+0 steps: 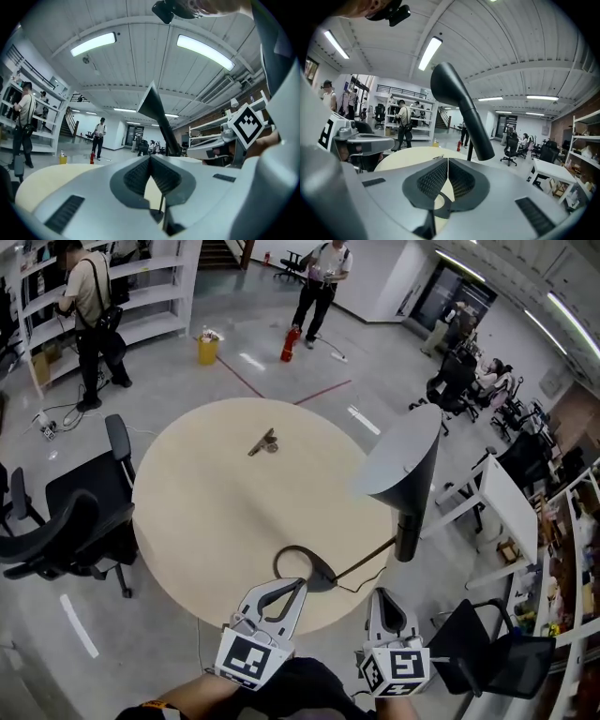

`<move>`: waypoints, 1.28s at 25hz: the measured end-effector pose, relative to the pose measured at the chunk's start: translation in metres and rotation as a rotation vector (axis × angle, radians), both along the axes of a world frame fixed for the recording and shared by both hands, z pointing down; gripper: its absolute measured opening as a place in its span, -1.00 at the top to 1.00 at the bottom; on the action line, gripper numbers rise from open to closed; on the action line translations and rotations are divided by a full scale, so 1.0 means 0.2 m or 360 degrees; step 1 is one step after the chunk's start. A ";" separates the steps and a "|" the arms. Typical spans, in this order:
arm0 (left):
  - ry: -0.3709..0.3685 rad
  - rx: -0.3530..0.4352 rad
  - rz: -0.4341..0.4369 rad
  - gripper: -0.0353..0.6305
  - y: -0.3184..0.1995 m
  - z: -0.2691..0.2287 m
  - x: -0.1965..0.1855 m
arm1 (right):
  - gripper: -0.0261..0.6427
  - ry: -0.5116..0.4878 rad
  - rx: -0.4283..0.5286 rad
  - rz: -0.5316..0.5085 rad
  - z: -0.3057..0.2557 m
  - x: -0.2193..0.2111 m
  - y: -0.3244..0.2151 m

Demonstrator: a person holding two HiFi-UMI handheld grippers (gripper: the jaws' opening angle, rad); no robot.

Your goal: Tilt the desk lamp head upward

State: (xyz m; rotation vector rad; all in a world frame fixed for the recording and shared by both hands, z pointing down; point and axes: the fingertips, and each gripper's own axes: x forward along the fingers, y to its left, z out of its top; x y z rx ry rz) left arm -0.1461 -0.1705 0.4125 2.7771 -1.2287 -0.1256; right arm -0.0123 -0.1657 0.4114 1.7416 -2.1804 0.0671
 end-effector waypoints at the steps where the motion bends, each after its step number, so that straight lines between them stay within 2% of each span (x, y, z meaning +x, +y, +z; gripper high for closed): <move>1: -0.0013 0.0025 0.0011 0.75 0.01 0.00 0.00 | 0.87 0.0001 -0.0012 -0.0017 0.03 -0.03 0.01; 4: -0.0048 0.0087 0.0013 0.75 0.07 0.00 -0.01 | 0.87 0.0000 -0.0036 -0.0075 0.08 -0.12 0.05; 8: -0.0046 0.0050 -0.0014 0.75 0.17 0.03 0.00 | 0.87 -0.0027 -0.0037 -0.0160 0.12 -0.18 0.13; 12: -0.0061 0.0032 -0.0031 0.75 0.26 0.01 0.08 | 0.87 -0.0060 -0.0028 -0.0215 0.13 -0.14 0.21; 21: -0.0145 0.0057 -0.0055 0.75 0.68 -0.04 0.54 | 0.87 -0.0149 0.0012 -0.0301 0.09 0.23 0.63; 28: -0.0178 0.0091 -0.0146 0.75 1.11 -0.05 0.98 | 0.87 -0.0224 -0.0002 -0.0378 0.13 0.64 1.06; 32: -0.0195 0.0075 -0.0221 0.75 1.31 -0.04 1.06 | 0.87 -0.0284 -0.0027 -0.0407 0.16 0.81 1.26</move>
